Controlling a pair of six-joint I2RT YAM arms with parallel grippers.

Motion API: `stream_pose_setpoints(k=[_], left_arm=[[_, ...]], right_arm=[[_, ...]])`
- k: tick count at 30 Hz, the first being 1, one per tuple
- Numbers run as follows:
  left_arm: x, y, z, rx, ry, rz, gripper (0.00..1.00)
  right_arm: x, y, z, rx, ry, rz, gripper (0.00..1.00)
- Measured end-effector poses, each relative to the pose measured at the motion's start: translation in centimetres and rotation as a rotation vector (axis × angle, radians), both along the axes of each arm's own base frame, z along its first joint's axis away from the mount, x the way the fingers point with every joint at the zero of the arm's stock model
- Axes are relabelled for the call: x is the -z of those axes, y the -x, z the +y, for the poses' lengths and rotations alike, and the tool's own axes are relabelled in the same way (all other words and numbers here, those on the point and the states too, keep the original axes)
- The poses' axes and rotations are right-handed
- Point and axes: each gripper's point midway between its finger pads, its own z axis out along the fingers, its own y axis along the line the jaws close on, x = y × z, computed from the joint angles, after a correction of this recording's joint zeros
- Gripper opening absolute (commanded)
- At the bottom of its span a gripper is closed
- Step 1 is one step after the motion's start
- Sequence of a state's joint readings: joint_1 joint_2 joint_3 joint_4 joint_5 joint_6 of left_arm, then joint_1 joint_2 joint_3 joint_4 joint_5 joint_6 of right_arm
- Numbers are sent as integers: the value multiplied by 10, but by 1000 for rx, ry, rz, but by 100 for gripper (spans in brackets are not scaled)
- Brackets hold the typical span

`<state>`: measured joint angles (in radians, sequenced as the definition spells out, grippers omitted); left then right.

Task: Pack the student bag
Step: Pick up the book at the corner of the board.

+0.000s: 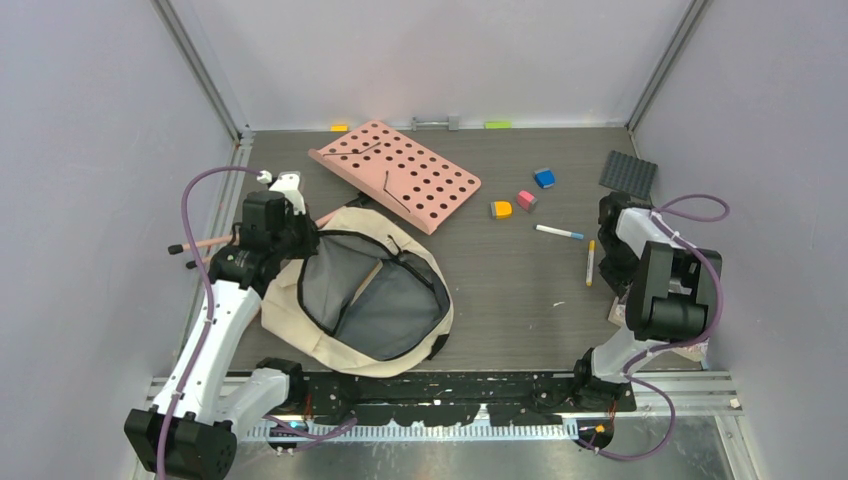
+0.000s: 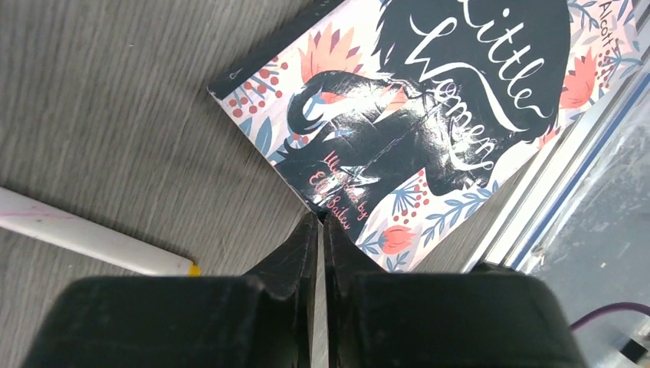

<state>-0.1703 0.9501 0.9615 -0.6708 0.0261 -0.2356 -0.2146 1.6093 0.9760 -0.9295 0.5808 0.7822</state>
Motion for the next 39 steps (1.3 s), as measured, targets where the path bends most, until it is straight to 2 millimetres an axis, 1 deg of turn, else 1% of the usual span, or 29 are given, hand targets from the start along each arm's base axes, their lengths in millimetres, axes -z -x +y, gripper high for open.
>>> stream_pose_setpoints(k=[3,4,5,6,7,9,12,20,24,26,29,31,35,39], left_arm=[[1,-1,2,-9,-7,1,0],[1,-1,3,-12,-10,0,0],[1,-1,3,-14,-11,0,0],[1,-1,3,-15,-12,0,0],[1,-1,4,-17,-13,0,0],[1,-1,4,-19,-15,0,0],[1,-1,4,-20,-16,0,0],[2,-1,4,-20,-17,3,0],[3,-2,4,-20,-18,7,0],[3,-2,4,-20,-18,7,0],[3,-2,4,-20,-18,7,0],[3,-2,4,-20,-18,7,0],[3,-2,4,-20,-18,7,0],[3,-2,4,-20,-19,7,0]], right_arm=[[4,1,-1,6,3,44,23],[5,1,-2,7,6,57,25],[6,1,-4,7,10,77,30],[6,1,-4,7,12,81,32],[7,2,-5,5,16,96,37],[6,3,-6,5,22,118,41],[4,5,-8,0,29,153,44],[2,6,-11,-7,47,202,44],[-3,6,-13,-10,69,200,44],[-14,4,-19,-12,108,189,45],[-37,0,-34,-9,202,160,48],[-45,-2,-39,-8,235,139,48],[-45,-5,-42,-10,254,132,48],[-38,-7,-42,-18,245,146,47]])
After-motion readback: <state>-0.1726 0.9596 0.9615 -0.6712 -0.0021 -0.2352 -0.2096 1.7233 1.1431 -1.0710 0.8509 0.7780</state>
